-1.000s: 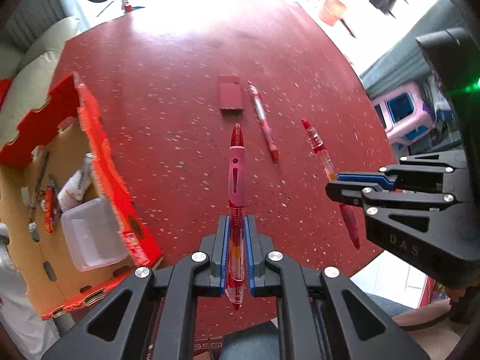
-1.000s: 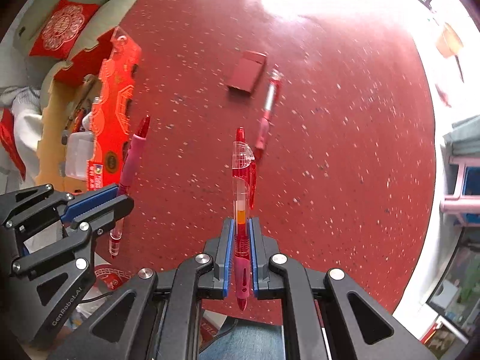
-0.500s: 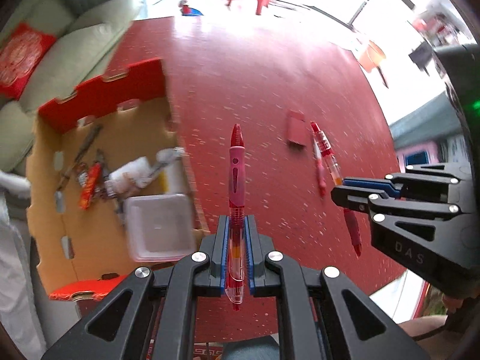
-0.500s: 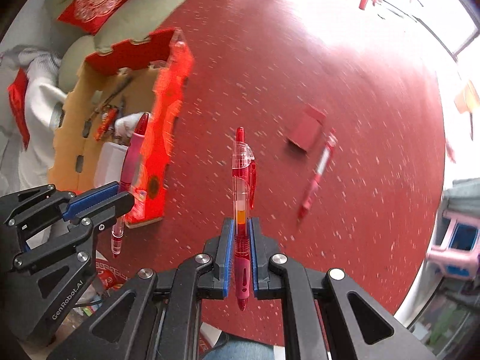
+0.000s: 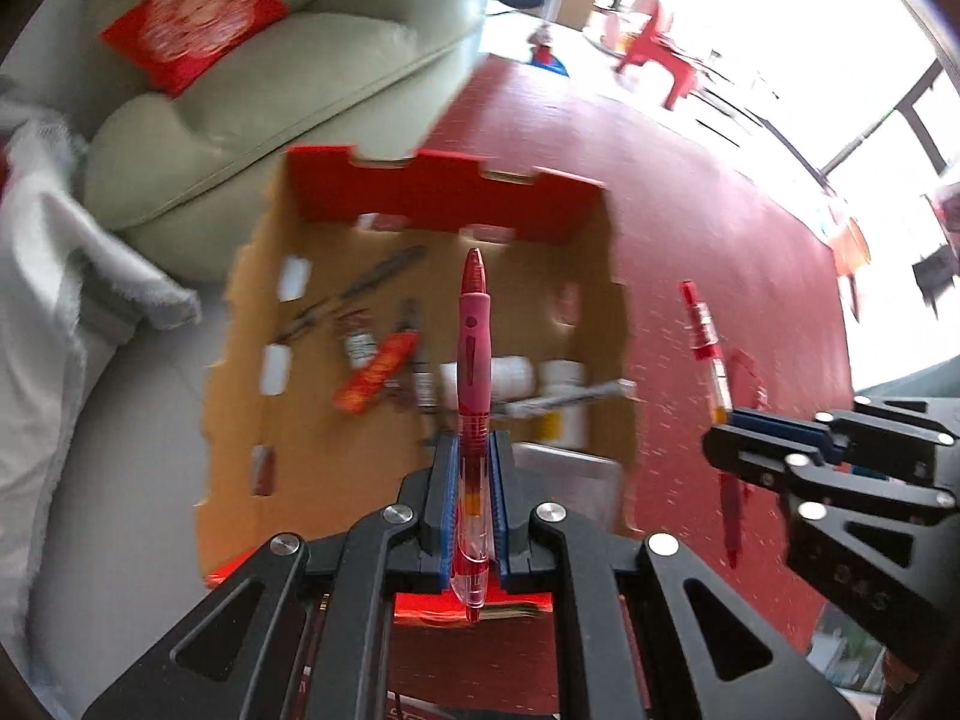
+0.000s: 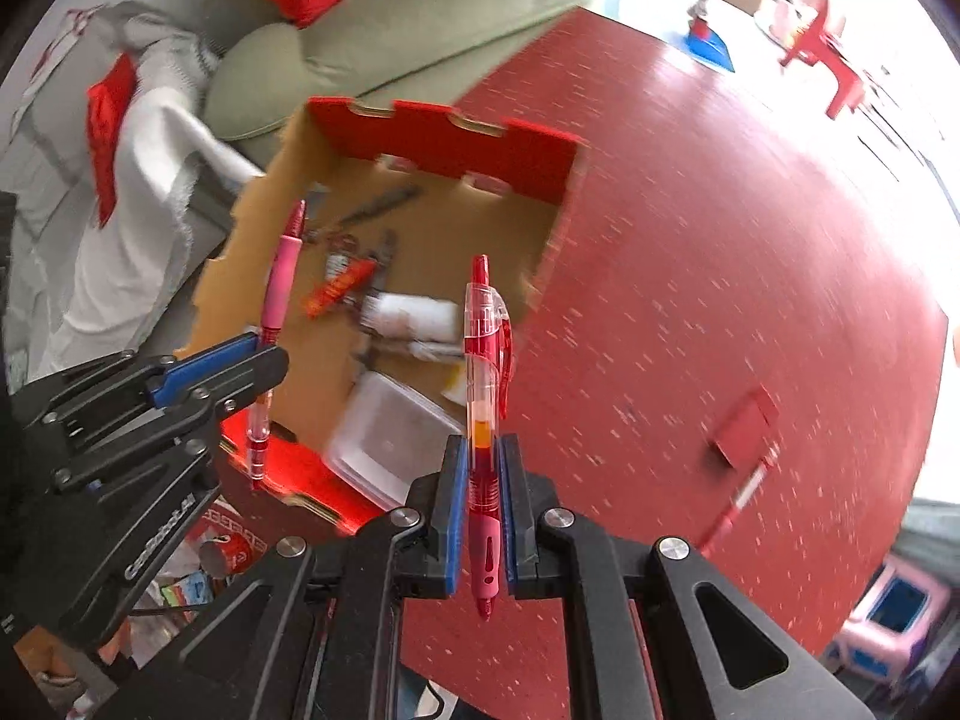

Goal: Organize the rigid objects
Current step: 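Carry the pink pen and the clear red pen with both tools over the box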

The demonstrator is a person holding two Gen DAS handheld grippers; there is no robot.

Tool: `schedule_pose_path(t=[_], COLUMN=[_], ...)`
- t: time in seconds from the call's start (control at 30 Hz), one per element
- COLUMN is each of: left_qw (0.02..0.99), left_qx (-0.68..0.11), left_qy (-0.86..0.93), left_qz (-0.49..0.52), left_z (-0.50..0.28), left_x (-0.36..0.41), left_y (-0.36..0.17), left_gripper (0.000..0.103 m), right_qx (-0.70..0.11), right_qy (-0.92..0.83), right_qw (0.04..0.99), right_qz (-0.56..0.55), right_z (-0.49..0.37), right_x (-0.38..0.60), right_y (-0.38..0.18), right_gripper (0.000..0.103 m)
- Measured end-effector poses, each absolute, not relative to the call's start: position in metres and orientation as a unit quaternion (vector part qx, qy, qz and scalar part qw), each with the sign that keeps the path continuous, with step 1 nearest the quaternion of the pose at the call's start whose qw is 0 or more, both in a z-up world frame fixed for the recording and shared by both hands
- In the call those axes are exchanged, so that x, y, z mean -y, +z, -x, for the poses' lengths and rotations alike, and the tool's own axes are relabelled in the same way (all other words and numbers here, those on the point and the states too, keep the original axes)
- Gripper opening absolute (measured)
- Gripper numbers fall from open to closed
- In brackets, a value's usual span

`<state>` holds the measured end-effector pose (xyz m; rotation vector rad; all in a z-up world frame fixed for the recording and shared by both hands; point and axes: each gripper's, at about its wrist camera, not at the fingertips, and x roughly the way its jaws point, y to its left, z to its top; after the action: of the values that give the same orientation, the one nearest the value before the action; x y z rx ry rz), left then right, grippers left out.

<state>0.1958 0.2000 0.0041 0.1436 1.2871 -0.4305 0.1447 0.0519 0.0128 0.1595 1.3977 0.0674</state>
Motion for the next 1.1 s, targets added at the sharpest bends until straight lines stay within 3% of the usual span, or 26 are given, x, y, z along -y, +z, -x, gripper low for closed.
schedule_pose_path(t=[0.37,1.1], left_qw=[0.784,0.764], left_qx=[-0.605,-0.629], left_qy=[-0.134,-0.129], left_qz=[-0.039,-0.063], left_z=[-0.224,-0.245], left_x=[-0.255,-0.232], left_y=[-0.009,-0.044], left_gripper=[0.011,0.011], right_qx=[-0.645,-0.667], right_qy=[0.059,0.040], right_qw=[0.760,0.741], right_qz=[-0.059,-0.066], right_z=[-0.185,-0.213], right_x=[-0.088,-0.079], right_y=[0.010,-0.015], right_gripper=[0.011,0.011])
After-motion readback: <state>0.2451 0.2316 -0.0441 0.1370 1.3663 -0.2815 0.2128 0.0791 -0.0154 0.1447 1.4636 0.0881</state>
